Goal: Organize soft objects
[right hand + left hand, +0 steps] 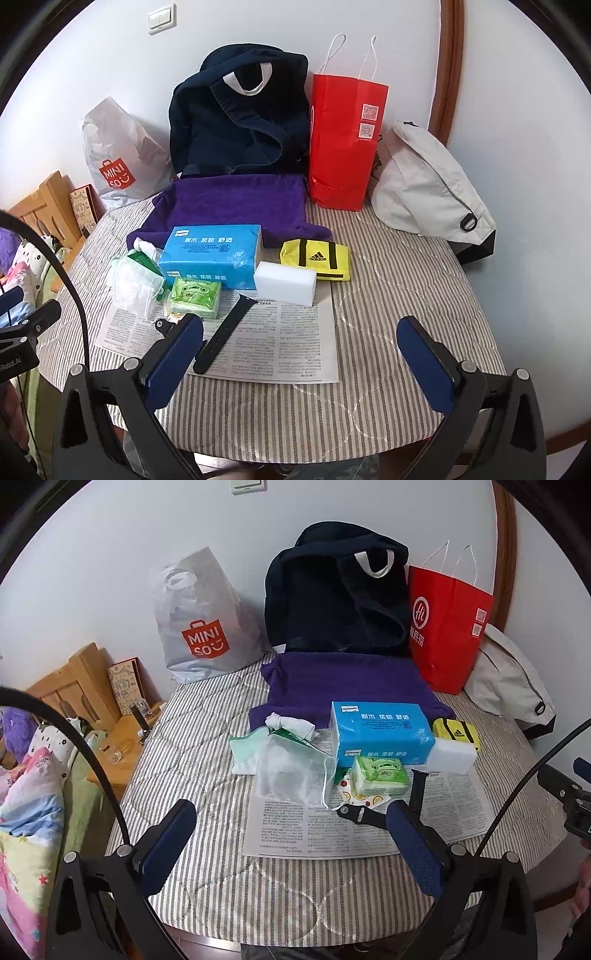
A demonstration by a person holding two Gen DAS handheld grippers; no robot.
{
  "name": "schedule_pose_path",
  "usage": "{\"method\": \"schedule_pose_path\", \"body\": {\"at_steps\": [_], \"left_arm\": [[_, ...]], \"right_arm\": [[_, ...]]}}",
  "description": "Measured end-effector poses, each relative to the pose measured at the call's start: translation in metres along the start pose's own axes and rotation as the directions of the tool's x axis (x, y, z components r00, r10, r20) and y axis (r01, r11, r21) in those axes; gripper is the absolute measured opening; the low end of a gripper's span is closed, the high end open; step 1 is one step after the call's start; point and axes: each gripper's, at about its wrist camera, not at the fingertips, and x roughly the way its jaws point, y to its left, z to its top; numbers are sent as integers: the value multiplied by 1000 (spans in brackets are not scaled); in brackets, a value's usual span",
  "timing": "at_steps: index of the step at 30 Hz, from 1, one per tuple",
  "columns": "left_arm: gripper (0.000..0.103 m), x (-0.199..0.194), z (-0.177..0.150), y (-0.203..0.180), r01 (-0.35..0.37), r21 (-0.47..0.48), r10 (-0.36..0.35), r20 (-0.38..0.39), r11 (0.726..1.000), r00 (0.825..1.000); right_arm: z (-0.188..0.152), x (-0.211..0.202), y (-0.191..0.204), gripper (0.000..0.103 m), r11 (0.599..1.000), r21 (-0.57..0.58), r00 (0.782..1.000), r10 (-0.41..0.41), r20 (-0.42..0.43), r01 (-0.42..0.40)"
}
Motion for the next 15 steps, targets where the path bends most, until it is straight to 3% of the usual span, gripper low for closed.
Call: {"method": "schedule_pose_path", "body": {"at_steps": [15], "left_arm": [[103,1,1,3,4,-7,-4,0,1000,1000]], "right_arm": [[-1,-1,3,103,1000,-3,1000,-1,3,1]]}}
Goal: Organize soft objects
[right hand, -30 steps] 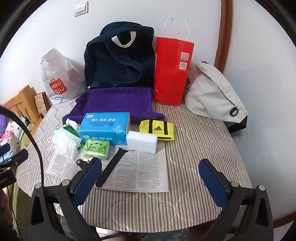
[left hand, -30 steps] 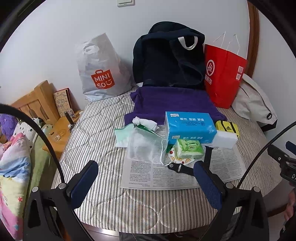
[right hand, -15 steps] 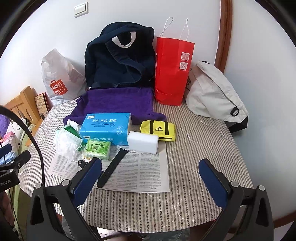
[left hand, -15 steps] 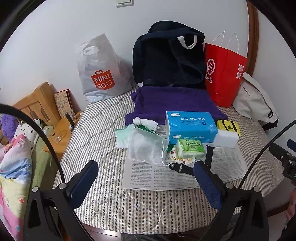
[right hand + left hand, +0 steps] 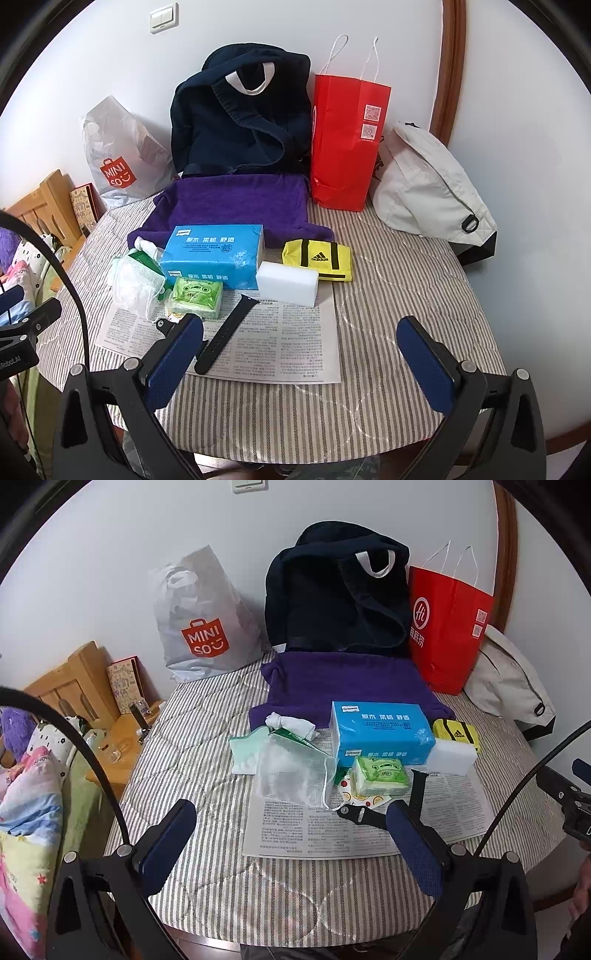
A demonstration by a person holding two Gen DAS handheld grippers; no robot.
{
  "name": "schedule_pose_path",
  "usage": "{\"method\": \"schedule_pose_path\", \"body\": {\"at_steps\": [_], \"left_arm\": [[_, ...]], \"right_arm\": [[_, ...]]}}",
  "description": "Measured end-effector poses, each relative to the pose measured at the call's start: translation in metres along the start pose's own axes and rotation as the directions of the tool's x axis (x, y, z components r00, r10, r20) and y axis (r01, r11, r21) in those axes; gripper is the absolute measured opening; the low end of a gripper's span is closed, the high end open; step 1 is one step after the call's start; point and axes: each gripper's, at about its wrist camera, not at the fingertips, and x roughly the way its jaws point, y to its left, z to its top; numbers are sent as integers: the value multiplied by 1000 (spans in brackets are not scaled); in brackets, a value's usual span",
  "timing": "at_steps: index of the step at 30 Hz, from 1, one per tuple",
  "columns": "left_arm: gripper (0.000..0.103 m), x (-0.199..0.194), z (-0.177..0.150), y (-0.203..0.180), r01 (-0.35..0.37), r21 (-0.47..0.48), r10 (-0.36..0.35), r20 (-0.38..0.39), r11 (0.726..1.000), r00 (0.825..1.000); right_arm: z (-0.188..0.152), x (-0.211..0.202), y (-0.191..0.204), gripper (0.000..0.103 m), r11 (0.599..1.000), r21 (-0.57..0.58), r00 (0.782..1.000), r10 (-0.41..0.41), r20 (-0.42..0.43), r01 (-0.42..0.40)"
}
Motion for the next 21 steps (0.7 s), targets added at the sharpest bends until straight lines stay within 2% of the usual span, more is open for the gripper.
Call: {"method": "schedule_pose_path", "body": {"at_steps": [21], "left_arm": [[103,1,-1,7,-1,-9,1,5,1000,1000]], "right_arm": [[1,2,3,103,1000,-7,1000,3,-6,-3]]}}
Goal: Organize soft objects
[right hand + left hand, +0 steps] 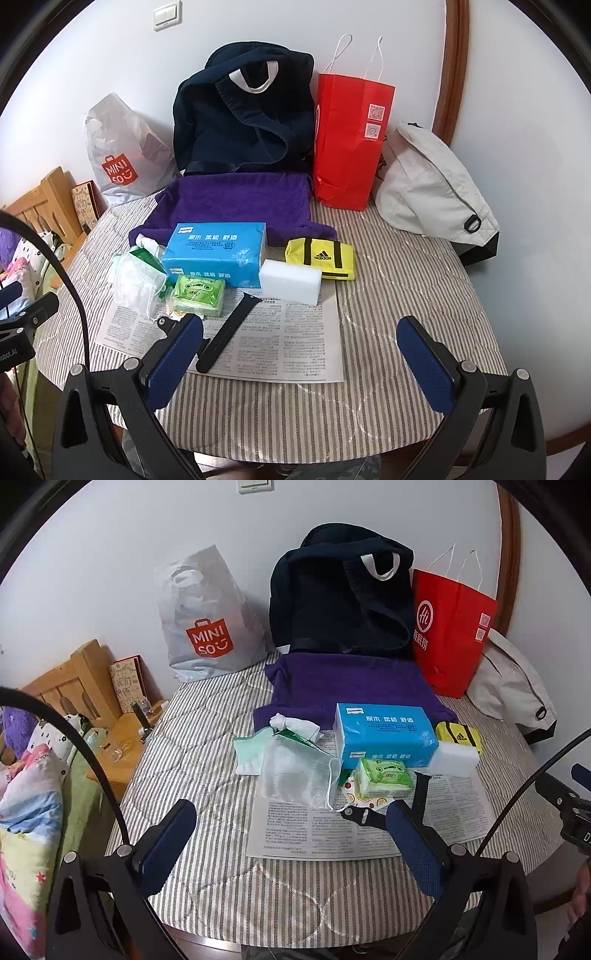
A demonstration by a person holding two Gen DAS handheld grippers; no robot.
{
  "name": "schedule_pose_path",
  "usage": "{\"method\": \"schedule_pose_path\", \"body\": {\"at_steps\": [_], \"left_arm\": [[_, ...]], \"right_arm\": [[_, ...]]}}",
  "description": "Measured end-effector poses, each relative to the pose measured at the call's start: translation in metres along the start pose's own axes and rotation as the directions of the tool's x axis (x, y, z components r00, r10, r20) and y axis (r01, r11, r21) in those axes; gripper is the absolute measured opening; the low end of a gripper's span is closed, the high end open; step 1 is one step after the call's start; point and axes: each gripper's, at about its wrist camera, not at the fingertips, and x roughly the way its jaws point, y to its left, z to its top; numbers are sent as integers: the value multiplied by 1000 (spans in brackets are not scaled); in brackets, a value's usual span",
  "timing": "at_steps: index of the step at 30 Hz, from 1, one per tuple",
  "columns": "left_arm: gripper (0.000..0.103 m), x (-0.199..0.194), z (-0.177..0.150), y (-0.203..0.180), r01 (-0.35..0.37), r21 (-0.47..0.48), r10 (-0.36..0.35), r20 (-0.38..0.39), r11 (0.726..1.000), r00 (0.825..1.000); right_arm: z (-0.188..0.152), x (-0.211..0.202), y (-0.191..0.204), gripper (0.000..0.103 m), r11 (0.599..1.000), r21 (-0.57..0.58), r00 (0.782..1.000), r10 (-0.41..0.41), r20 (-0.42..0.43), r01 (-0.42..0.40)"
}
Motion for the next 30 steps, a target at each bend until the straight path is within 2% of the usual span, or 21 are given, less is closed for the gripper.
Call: {"method": "schedule_pose_path", "body": {"at_steps": [10,16,24,30], "left_arm": [[103,-3,2,-1,31,-2,-31,12,1000,999],[103,1,4,-4,15,11,-15,10,1000,1000],[103,33,5,4,24,17,-23,-47,1000,999],[103,65,4,16,20,14,-19,-66,1000,998]], "right_arm": [[-2,0,-2,103,1000,7,1000,10,5,-10],[-1,1,-5,103,999,26,1000,24,6,-25],[-1,17,-7,103,1000,12,1000,25,11,-26],[-2,45,-12,103,999,25,999,24,-22,-23]]}}
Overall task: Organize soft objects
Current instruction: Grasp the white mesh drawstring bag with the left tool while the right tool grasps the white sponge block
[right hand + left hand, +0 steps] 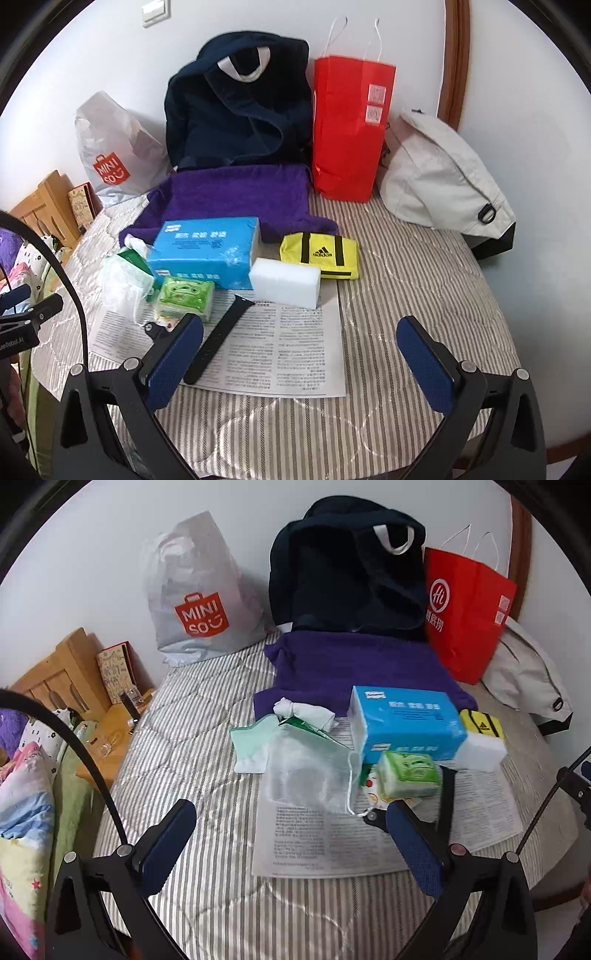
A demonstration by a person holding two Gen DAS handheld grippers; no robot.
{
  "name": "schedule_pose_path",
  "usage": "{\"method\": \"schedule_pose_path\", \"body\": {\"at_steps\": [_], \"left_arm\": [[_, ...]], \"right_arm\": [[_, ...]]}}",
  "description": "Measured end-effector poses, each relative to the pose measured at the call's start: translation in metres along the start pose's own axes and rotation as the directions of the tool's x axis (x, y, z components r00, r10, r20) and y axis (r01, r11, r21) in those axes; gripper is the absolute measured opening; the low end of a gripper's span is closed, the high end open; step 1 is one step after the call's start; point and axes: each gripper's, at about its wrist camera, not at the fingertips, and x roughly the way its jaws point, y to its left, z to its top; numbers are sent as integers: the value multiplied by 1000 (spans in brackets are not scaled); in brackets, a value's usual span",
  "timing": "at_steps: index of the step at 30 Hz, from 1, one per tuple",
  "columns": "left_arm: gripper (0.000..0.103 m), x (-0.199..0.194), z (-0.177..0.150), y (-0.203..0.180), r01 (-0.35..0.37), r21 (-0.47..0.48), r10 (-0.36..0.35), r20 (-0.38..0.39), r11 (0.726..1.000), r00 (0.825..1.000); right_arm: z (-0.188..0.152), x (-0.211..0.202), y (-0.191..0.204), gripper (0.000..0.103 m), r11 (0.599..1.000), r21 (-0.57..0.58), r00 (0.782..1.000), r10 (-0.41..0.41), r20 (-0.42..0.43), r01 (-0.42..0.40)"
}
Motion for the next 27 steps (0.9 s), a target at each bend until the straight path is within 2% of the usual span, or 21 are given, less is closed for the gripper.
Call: {"method": "schedule_pose_path", "body": {"at_steps": [16,22,24,27], "left_arm": [[103,104,4,10,89,49,-85,-81,995,993],[92,130,6,11,115,74,-108,-88,991,990],[78,137,6,11,142,59,-136,-104,988,985],[64,143,7,11,186,45,-180,-115,982,977]], "right_arm": [[-7,85,-7,103,1000,-1,992,-13,-126,13],[-8,106,-9,103,1000,9,986,-6,-166,8],[-8,112,-10,103,1000,8,984,-5,-178,6],[-8,121,-11,103,1000,9,982,-7,-191,9]]}}
